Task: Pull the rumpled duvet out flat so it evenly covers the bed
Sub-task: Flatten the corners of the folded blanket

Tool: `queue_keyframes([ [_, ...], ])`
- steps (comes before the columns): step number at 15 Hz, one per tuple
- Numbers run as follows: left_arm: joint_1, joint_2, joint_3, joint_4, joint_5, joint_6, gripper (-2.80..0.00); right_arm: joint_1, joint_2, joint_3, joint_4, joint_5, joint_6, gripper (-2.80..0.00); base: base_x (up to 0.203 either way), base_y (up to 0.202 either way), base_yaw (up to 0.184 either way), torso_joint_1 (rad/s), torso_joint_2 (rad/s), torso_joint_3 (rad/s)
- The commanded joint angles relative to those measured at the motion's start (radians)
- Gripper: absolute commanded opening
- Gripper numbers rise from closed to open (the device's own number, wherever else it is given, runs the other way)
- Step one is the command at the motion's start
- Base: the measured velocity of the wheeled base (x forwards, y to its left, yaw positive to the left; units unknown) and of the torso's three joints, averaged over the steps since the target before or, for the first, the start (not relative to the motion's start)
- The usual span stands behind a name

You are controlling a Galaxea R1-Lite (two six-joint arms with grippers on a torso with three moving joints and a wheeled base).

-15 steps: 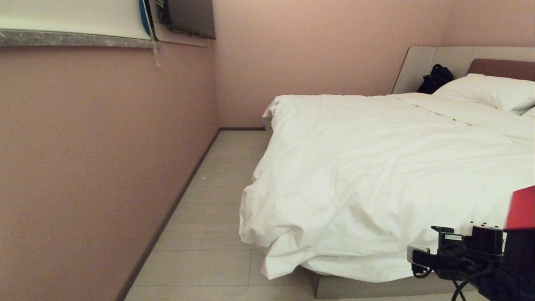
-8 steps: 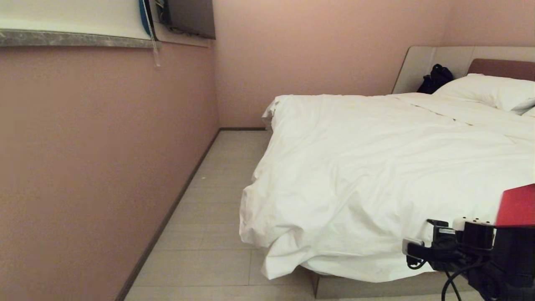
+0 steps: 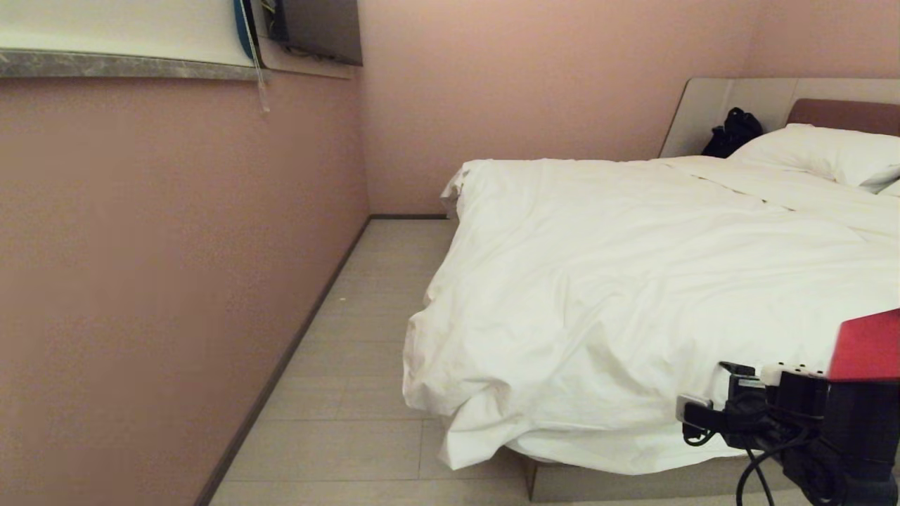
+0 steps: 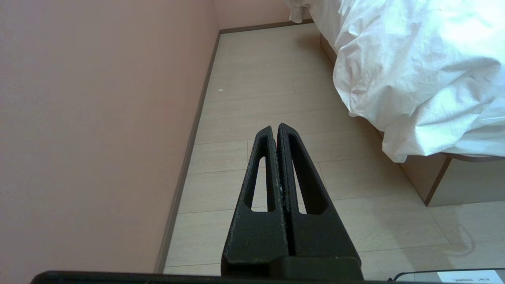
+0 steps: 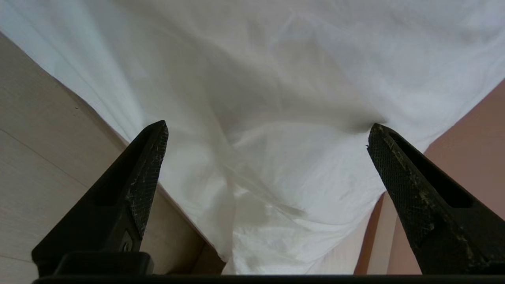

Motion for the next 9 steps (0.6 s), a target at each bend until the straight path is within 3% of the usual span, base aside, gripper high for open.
queue_keyframes([
  [1,0.000,0.000,0.000,0.000,0.000,0.000,-2.80,0.000,0.016,-0.013,-0.010,-0.005,-0.009,0.00,0.000,0.000,0.000,0.000,0.00,0.000],
  [9,0.000,0.000,0.000,0.000,0.000,0.000,-2.80,-0.001,0.073,-0.095,-0.006,-0.006,-0.007,0.00,0.000,0.000,0.000,0.000,0.00,0.000],
])
